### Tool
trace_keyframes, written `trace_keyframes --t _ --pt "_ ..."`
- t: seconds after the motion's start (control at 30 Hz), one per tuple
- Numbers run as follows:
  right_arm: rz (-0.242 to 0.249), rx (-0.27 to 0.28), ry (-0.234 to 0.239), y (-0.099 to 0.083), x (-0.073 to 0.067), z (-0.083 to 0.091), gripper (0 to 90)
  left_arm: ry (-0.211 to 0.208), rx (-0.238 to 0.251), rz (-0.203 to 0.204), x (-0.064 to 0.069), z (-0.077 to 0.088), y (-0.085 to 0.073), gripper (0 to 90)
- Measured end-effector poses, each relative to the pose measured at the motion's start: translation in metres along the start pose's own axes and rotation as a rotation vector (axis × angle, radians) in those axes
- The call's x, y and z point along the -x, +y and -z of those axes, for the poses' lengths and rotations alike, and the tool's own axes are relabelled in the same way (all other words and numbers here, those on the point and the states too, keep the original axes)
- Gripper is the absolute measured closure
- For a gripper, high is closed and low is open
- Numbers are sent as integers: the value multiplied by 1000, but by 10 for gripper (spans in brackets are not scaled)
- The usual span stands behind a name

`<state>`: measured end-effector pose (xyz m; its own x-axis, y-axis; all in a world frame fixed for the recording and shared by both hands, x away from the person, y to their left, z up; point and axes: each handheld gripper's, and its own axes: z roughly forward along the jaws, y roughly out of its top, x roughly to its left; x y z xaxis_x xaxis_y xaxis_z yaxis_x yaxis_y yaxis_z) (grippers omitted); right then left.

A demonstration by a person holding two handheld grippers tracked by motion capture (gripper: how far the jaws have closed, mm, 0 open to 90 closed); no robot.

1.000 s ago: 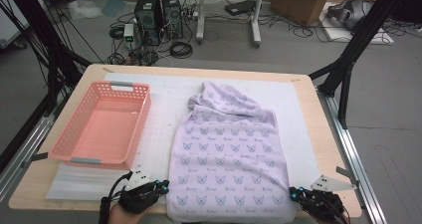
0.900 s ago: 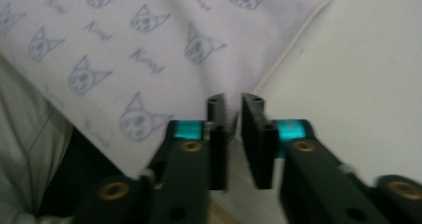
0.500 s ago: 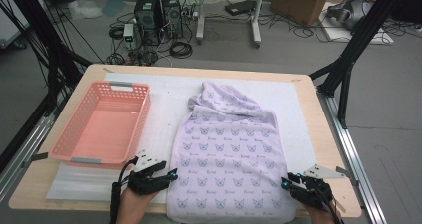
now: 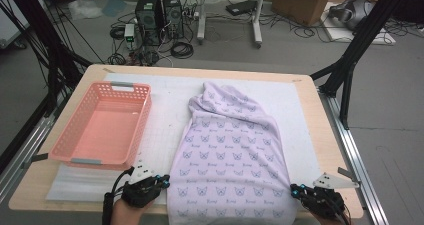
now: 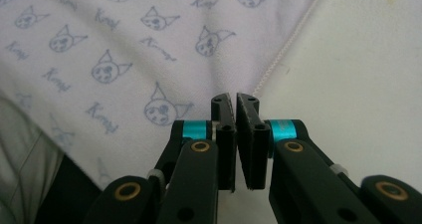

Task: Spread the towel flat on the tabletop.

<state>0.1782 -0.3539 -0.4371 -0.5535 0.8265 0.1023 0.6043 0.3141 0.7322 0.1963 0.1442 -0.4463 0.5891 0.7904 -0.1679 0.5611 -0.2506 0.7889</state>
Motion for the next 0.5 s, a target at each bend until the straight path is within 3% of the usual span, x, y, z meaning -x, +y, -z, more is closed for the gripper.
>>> trace_keyframes --t 0.2,0.3,0.4,0.5 --pt "17 -43 20 -7 -7 3 853 -37 -27 -9 5 9 -11 869" --pt "-3 6 18 -4 -5 4 751 -25 7 -8 1 5 -7 634" --pt "-7 54 -2 3 -3 0 688 -10 54 2 -5 -1 3 536" --pt "-18 84 -21 12 -1 -8 641 -12 90 13 -12 -8 13 521"
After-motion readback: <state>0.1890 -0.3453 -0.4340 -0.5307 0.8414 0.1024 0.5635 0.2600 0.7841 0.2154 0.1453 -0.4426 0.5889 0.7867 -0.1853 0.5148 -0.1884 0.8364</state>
